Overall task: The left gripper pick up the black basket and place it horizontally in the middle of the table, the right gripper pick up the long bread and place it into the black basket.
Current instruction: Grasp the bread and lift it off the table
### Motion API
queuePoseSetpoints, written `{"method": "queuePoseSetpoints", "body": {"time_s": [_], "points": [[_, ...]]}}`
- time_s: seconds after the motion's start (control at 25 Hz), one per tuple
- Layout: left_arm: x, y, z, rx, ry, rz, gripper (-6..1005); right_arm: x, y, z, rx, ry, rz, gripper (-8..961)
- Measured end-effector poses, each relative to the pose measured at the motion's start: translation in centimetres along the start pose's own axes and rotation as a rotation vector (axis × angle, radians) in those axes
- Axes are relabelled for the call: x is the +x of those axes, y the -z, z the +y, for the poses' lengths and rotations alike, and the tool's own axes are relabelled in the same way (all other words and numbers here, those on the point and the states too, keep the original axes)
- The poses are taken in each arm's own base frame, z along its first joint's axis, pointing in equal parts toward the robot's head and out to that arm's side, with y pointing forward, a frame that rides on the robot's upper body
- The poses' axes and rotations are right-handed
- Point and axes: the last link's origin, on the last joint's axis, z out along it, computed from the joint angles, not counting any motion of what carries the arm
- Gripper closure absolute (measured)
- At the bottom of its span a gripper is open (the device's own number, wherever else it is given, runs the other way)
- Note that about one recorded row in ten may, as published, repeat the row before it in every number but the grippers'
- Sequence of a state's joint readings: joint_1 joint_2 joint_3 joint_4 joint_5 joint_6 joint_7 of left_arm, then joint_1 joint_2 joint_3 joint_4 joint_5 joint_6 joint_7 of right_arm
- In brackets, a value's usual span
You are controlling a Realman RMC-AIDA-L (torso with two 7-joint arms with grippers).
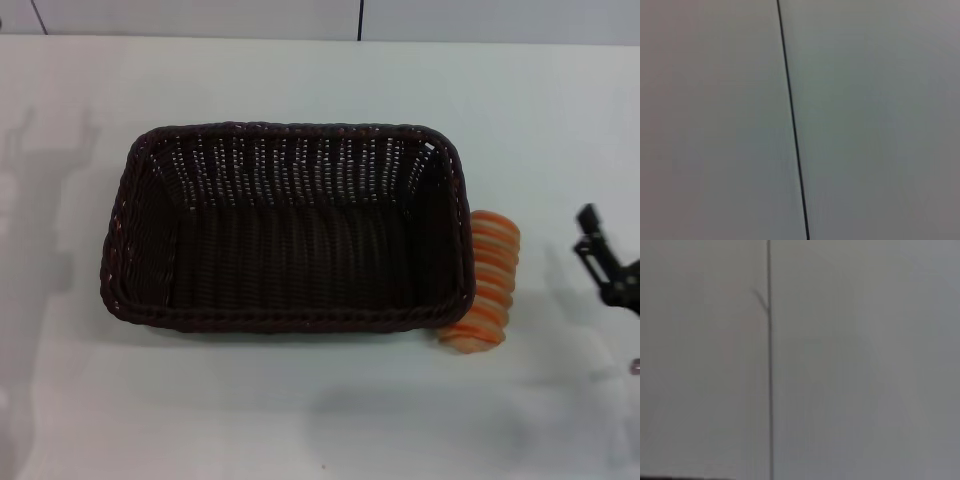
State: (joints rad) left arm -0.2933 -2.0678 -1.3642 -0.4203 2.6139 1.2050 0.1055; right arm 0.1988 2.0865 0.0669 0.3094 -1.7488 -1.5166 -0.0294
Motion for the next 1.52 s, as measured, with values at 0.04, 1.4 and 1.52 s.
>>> {"method": "queuePoseSetpoints", "body": {"time_s": [0.04,1.4,1.52], "points": [[0.0,0.0,0.0,0.0,0.0,0.0,214,0.1,-0.3,0.2,-0.01,-0.003,0.01,151],[-1.7,-0.7,1.2,-0.088,-0.047,-0.103,212,3.5,-6.0,4.1,-0.221,-0.096,0.315,153],[-1.7,-0.7,1.2,-0.088,-0.047,-0.104,212,3.6,-5.5,3.7,-0.188,-0.138,0.319,153]]}}
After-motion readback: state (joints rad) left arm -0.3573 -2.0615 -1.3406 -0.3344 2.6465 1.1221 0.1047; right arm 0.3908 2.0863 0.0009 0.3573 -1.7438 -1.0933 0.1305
